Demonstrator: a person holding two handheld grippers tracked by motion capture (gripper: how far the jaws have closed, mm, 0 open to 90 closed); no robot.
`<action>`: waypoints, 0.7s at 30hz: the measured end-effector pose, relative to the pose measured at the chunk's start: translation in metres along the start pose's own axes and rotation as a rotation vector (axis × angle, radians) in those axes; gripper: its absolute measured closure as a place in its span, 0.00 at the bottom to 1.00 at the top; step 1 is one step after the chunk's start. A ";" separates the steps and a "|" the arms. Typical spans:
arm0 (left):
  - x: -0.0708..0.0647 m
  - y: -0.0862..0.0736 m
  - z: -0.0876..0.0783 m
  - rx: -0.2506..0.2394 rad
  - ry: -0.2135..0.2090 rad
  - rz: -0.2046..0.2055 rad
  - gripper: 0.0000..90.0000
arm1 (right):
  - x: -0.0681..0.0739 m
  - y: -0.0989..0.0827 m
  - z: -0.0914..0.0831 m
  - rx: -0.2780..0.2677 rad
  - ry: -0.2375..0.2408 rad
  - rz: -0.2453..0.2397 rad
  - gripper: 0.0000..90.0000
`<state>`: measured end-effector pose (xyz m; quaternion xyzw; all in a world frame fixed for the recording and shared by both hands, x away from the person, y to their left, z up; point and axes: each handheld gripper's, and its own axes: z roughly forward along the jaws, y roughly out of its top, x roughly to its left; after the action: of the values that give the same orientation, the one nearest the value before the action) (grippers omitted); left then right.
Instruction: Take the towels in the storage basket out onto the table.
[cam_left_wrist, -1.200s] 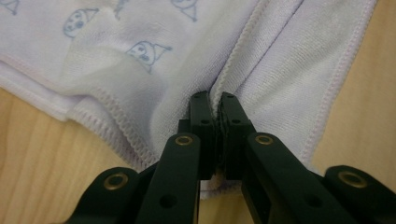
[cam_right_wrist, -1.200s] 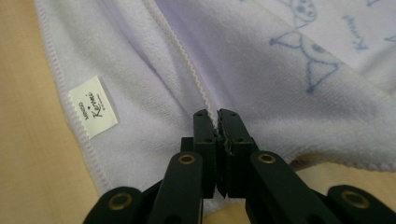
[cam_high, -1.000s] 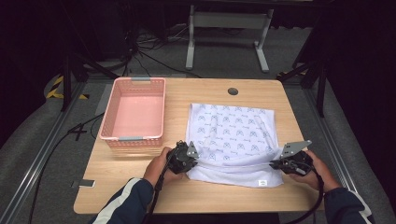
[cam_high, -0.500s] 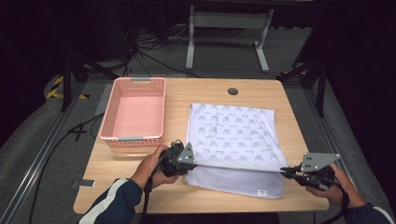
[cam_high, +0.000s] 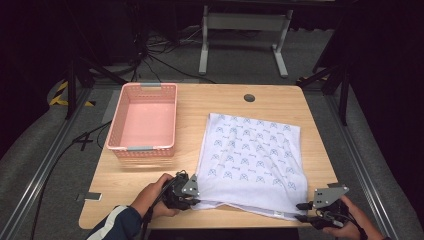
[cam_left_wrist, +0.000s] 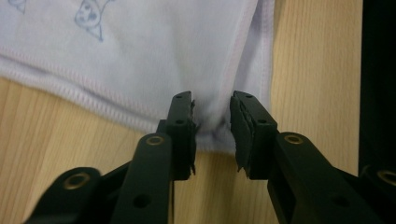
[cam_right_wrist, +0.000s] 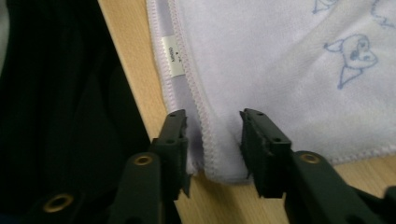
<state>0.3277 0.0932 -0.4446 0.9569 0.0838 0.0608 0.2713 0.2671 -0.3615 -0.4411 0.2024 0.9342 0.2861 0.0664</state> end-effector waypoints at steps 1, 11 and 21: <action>0.003 -0.002 -0.004 -0.026 -0.014 -0.038 0.72 | 0.000 -0.001 -0.002 -0.006 -0.005 0.004 0.62; 0.012 0.018 0.007 -0.142 -0.012 -0.063 0.78 | 0.000 0.024 -0.012 -0.128 -0.086 0.074 0.95; -0.008 0.012 0.021 -0.097 -0.125 -0.035 0.84 | 0.001 0.001 0.000 0.040 0.036 0.175 0.95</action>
<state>0.3252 0.0709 -0.4562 0.9429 0.0805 0.0002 0.3232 0.2666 -0.3598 -0.4406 0.2793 0.9195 0.2757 0.0206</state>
